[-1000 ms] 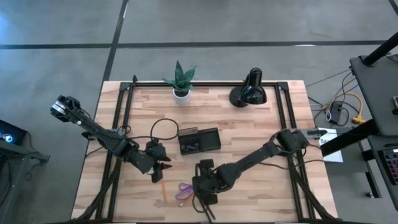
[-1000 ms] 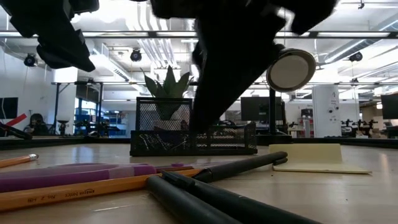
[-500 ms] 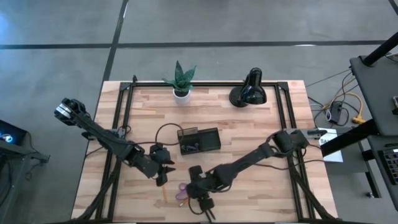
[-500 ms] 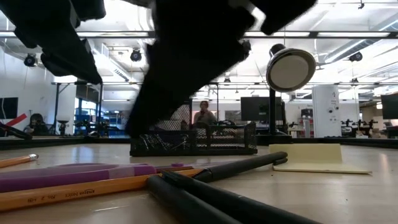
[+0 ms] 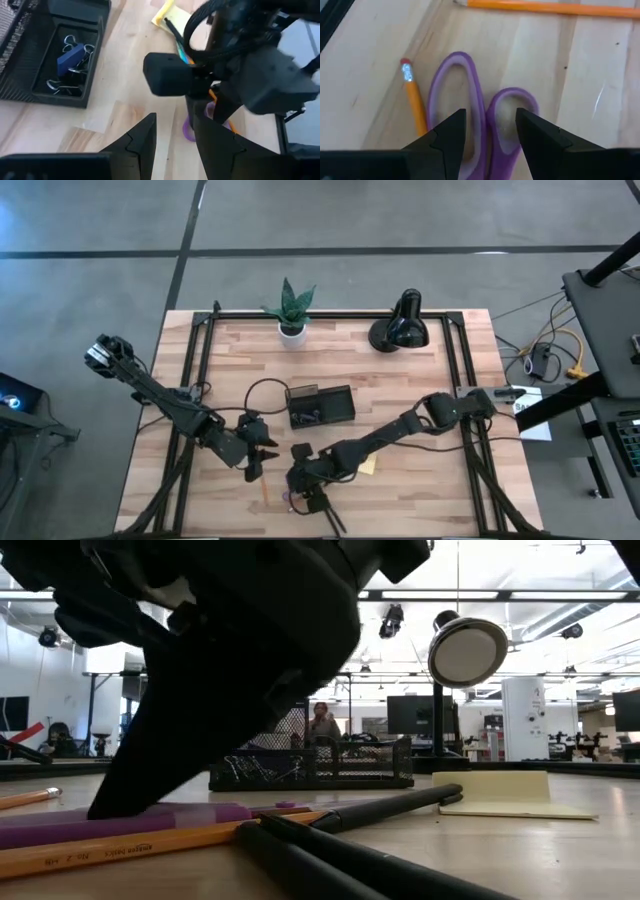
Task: Pick and place office supplies into organizer
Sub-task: Put the scissors into the desk organizer
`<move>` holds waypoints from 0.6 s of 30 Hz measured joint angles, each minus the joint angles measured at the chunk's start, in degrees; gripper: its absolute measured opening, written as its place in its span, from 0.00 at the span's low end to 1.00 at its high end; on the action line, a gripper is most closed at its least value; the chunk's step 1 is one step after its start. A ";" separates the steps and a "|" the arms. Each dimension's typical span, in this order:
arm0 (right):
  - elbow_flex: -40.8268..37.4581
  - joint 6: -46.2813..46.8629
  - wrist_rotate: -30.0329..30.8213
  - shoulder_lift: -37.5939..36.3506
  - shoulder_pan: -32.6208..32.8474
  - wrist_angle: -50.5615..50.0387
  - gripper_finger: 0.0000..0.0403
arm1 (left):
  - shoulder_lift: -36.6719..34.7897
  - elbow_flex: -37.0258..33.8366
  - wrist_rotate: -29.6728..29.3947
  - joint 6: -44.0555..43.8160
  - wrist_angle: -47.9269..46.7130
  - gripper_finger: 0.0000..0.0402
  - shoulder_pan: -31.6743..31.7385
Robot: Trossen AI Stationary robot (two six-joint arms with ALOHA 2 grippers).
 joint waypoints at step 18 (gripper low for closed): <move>-0.13 -4.72 -1.43 0.50 -0.80 -5.62 0.32 | -0.37 -0.73 -1.75 2.91 -3.06 0.29 0.61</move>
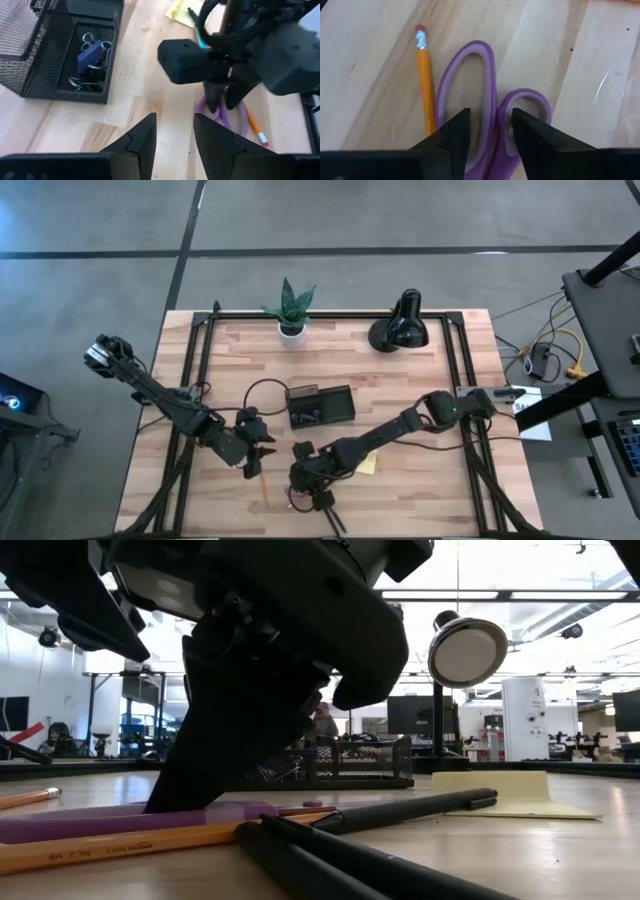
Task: Pick and place office supplies into organizer
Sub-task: Put the scissors into the desk organizer
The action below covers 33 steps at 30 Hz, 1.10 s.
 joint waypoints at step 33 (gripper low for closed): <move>16.03 13.37 19.90 -0.33 -4.71 -2.41 0.15 | -22.18 0.02 -11.97 -0.11 -16.33 0.29 0.13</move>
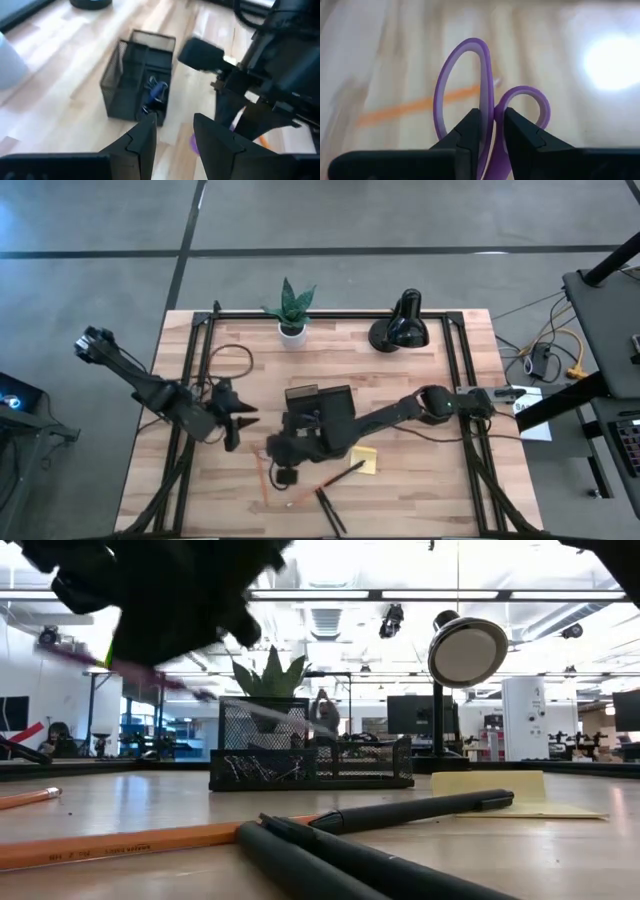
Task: Pick and place office supplies into organizer
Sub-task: Put the scissors into the desk organizer
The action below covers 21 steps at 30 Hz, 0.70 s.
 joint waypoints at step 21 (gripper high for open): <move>8.79 -10.39 31.61 -0.90 -8.27 19.20 0.15 | -13.60 1.05 -1.08 0.23 -4.77 0.29 -0.11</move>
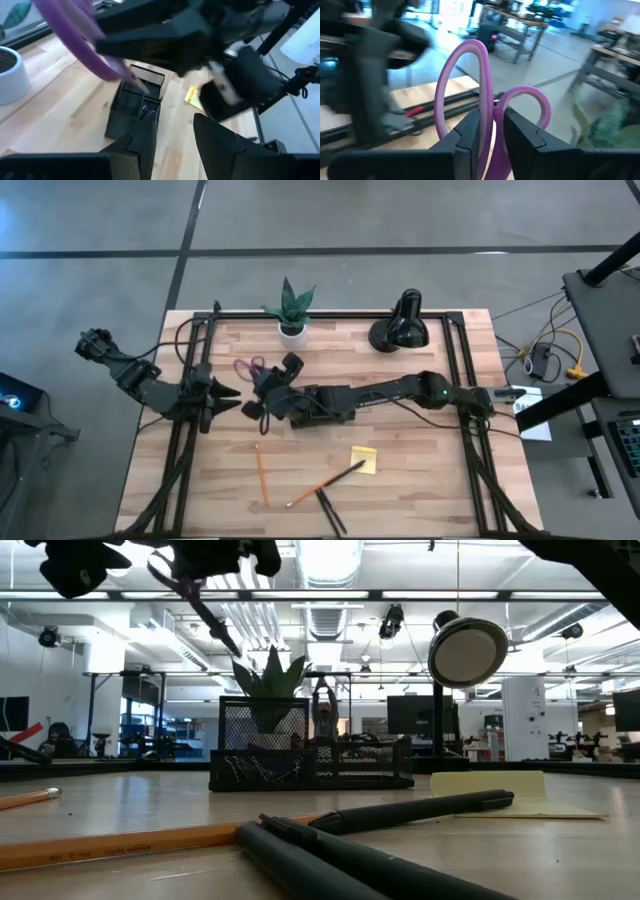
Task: Pick and place office supplies into organizer
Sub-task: Put the scissors into the desk organizer
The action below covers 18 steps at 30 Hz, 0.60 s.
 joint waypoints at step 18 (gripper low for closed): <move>-16.04 9.22 10.63 -0.02 -1.98 10.39 0.16 | -3.25 -0.20 -0.26 0.01 -5.05 0.29 0.04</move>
